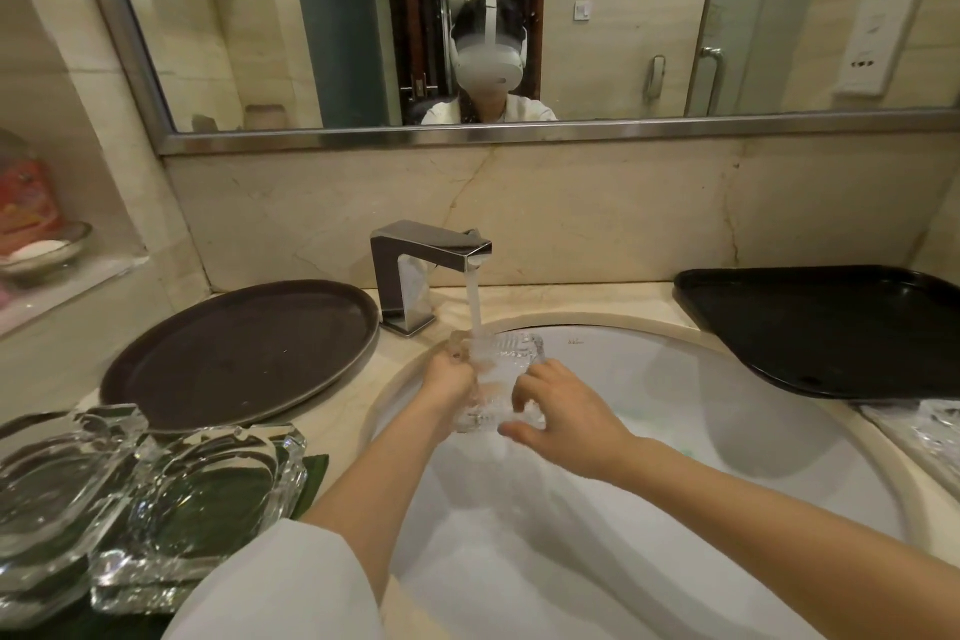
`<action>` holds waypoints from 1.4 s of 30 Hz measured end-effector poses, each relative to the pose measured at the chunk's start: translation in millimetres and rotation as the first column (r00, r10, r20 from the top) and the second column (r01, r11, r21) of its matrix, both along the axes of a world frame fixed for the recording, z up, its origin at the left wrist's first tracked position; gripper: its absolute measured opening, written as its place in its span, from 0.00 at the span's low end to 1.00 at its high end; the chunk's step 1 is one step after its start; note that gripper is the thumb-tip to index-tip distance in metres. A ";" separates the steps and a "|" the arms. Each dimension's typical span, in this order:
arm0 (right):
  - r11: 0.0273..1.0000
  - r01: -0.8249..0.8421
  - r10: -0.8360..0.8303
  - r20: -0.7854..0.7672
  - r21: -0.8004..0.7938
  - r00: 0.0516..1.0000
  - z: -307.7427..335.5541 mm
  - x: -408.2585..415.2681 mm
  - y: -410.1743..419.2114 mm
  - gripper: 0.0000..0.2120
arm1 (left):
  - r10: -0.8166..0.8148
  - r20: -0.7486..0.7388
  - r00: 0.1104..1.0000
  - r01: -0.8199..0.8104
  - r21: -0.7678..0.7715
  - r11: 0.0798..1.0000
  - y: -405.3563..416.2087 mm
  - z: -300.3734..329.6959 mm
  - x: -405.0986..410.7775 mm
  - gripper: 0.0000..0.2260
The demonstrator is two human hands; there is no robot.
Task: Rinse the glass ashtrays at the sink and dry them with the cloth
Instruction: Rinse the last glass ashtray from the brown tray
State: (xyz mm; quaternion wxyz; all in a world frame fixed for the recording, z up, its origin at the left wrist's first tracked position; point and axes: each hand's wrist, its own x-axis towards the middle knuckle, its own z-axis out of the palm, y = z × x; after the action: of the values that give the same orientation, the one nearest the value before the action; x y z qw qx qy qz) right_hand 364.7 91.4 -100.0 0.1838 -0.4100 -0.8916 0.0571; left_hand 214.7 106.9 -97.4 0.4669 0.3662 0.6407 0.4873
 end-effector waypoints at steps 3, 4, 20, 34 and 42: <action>0.977 0.212 -0.207 -0.233 -0.002 0.950 1.5 2.5 4.5 0.17 | -0.028 0.088 0.996 0.028 0.000 1.000 -1.7 3.4 2.1 0.10; 0.952 0.275 -0.303 -0.279 -0.136 0.911 2.3 1.3 5.7 0.20 | -0.032 0.105 0.994 0.033 -0.008 0.999 -3.8 6.3 3.1 0.13; 0.717 0.054 -0.562 -0.531 -0.695 0.634 -5.9 -9.4 16.5 0.08 | -0.142 -0.085 0.986 0.139 -0.044 0.989 -6.8 0.5 4.0 0.12; 0.936 0.161 -0.021 -0.408 0.312 0.913 27.8 26.3 4.3 0.17 | 0.116 -0.690 0.715 0.243 0.401 0.884 -35.0 30.0 20.1 0.14; 0.940 0.120 0.015 -0.389 0.319 0.921 37.4 37.2 -17.8 0.17 | 0.107 -0.720 0.685 0.294 0.408 0.864 -52.6 37.5 24.5 0.11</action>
State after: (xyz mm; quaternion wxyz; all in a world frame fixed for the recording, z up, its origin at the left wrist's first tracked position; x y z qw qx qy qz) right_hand 401.8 73.6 -62.7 0.4242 -0.3773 -0.8229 -0.0215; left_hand 239.2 54.3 -59.9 0.0925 0.6677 0.6047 0.4242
